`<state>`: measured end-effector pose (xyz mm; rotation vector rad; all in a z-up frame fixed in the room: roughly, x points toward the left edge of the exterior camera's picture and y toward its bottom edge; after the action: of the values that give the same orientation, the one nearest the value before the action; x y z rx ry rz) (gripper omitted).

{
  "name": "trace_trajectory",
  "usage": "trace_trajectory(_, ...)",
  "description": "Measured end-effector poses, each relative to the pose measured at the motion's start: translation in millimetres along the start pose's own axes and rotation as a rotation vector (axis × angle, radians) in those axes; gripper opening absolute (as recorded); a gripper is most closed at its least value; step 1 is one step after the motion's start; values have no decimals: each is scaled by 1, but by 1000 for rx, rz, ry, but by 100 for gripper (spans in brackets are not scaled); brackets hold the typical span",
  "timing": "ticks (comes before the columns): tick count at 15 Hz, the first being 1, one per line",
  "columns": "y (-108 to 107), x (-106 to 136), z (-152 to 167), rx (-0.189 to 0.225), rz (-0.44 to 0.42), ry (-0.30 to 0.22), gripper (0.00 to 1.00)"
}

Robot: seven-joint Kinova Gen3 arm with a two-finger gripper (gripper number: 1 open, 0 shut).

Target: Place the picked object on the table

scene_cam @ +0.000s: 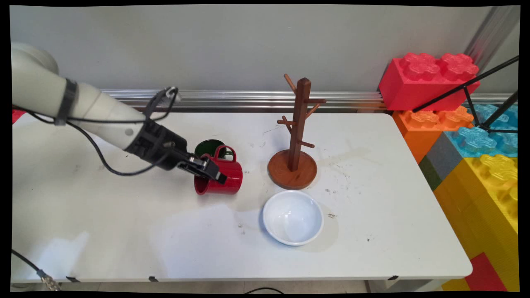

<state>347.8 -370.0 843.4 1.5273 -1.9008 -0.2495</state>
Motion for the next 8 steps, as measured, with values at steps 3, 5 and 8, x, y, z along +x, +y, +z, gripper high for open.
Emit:
trace_trajectory(3, 19, 14, -23, -50, 49, -1, 0)
trace_trajectory(5, 29, 21, -34, -64, 88, -3, 0)
trace_trajectory(8, 40, 28, -49, -68, 136, -13, 0)
